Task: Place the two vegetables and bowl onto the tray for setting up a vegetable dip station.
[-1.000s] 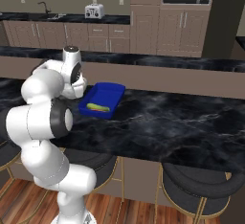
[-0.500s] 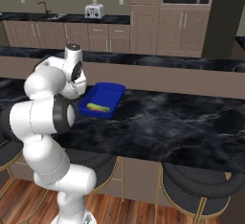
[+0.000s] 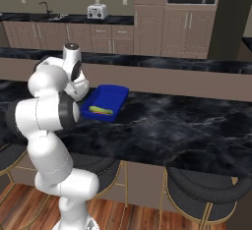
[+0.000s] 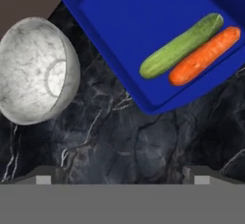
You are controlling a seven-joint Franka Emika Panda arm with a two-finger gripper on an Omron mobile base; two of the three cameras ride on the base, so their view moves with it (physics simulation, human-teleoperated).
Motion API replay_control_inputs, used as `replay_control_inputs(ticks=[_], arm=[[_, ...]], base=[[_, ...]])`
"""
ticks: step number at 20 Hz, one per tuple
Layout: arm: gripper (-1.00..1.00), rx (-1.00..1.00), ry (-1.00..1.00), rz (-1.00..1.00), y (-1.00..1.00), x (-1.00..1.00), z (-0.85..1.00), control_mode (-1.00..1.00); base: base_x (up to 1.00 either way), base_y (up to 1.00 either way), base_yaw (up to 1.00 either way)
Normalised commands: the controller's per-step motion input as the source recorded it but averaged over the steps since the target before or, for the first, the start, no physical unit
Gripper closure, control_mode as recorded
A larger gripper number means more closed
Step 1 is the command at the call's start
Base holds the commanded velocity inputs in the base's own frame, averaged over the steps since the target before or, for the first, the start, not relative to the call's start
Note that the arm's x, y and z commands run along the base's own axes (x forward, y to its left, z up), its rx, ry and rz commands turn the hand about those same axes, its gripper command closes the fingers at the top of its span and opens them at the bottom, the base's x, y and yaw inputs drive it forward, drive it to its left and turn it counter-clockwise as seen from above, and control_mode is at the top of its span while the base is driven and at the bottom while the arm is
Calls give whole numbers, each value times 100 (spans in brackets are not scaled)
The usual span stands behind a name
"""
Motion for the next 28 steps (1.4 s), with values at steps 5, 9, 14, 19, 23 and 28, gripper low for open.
replay_control_inputs(ticks=[5, 9, 14, 19, 23, 28], arm=[[-100, -3, -4, 0, 2, 18, -2, -100], [-100, -4, -5, 0, 0, 19, -8, -100], [-100, -1, -3, 0, 5, 19, -20, -100], [-100, 0, -1, 0, 10, 26, -17, -100], [-100, 0, -2, 0, 12, 31, -6, -100], [-100, -1, -3, 0, 17, 34, -6, -100]], base=[[0, 0, 0], [0, 0, 0], [0, 0, 0], [0, 0, 0], [0, 0, 0], [0, 0, 0]])
